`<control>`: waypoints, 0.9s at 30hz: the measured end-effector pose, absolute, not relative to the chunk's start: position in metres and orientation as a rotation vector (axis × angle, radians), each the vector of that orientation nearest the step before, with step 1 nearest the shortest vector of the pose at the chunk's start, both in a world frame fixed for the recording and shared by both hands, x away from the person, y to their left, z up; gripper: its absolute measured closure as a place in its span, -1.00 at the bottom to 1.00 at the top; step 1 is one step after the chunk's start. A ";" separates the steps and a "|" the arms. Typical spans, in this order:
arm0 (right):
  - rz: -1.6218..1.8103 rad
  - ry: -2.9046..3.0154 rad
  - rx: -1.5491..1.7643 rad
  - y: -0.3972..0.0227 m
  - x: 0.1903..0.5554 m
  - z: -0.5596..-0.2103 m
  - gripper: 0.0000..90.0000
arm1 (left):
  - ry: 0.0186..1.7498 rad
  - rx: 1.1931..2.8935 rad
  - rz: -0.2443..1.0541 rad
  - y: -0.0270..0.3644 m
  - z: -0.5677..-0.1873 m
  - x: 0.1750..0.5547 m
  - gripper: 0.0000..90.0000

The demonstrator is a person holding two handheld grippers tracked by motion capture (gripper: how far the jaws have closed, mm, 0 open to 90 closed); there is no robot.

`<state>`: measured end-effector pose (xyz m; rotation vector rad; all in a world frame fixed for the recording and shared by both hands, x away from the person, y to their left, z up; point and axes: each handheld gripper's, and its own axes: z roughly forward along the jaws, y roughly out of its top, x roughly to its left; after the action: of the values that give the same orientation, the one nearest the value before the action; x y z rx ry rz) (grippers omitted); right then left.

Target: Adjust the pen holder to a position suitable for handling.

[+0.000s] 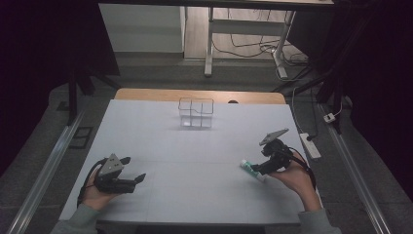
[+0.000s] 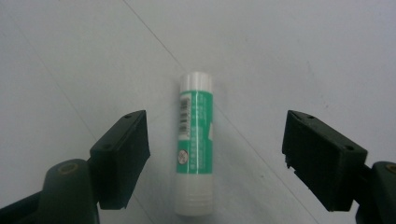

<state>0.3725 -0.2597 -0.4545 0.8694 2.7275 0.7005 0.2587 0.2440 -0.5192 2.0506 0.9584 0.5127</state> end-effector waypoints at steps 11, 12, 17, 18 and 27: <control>0.576 2.792 0.891 -0.260 0.374 -0.469 -0.44 | 0.958 2.053 0.515 0.243 -0.519 0.258 -0.63; 0.563 2.802 0.891 -0.259 0.374 -0.470 -0.44 | 0.958 2.053 0.515 0.243 -0.519 0.258 -0.63; 0.498 2.838 0.891 -0.254 0.373 -0.477 -0.35 | 0.959 2.052 0.517 0.244 -0.519 0.258 -0.63; 0.493 2.848 0.887 -0.253 0.372 -0.479 -0.33 | 0.959 2.052 0.517 0.244 -0.519 0.258 -0.63; 0.407 2.863 0.894 -0.251 0.371 -0.487 -0.11 | 0.965 2.053 0.518 0.245 -0.520 0.257 -0.64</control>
<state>0.3714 -0.2512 -0.4866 0.8938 2.8625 0.4066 0.2573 0.2450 -0.5196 2.0525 0.9654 0.5181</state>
